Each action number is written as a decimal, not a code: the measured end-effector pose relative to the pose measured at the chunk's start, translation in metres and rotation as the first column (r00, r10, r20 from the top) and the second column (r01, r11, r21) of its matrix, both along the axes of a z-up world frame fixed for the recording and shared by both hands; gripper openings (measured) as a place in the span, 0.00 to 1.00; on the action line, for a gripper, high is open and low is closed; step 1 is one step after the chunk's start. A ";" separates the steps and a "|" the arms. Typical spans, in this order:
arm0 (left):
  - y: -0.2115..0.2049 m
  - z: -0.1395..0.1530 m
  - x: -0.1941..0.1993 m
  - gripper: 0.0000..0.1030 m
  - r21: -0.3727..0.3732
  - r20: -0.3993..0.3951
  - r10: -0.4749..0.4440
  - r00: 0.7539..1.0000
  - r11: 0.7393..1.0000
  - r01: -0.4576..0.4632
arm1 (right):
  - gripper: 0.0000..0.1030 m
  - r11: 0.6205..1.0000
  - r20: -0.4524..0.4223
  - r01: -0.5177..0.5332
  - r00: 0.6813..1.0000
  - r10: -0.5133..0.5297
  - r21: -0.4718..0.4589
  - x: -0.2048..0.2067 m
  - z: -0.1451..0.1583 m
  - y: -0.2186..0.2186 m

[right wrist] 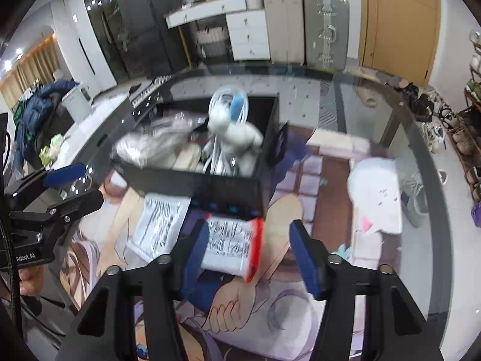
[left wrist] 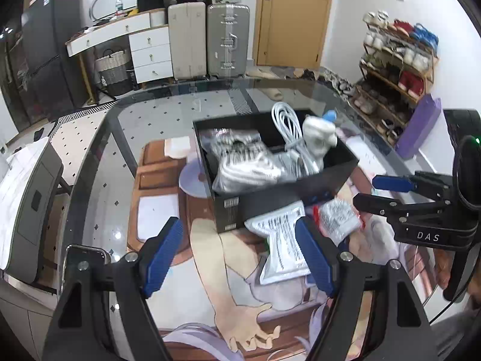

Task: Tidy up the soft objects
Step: 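Grasp white printed packet with left tool while right tool grasps red-edged packet, then lift white packet with left tool while right tool carries red-edged packet toward box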

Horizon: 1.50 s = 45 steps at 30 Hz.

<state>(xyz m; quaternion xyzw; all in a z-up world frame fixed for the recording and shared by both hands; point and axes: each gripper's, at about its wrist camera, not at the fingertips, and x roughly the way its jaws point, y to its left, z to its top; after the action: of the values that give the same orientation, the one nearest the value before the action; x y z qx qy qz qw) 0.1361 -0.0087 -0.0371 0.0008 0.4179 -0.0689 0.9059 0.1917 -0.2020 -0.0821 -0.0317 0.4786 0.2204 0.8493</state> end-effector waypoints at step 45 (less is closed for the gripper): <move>-0.064 -0.056 0.025 0.75 0.074 -0.135 -0.053 0.989 0.995 0.064 | 0.53 0.999 -0.104 -0.005 0.995 0.000 -0.053 0.000 -0.033 -0.009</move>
<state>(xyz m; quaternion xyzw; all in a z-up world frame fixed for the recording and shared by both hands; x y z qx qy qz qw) 0.1616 -0.0724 -0.0934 0.0441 0.4794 -0.0789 0.8729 0.1915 -0.2113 -0.1151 -0.0432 0.5280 0.2100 0.8218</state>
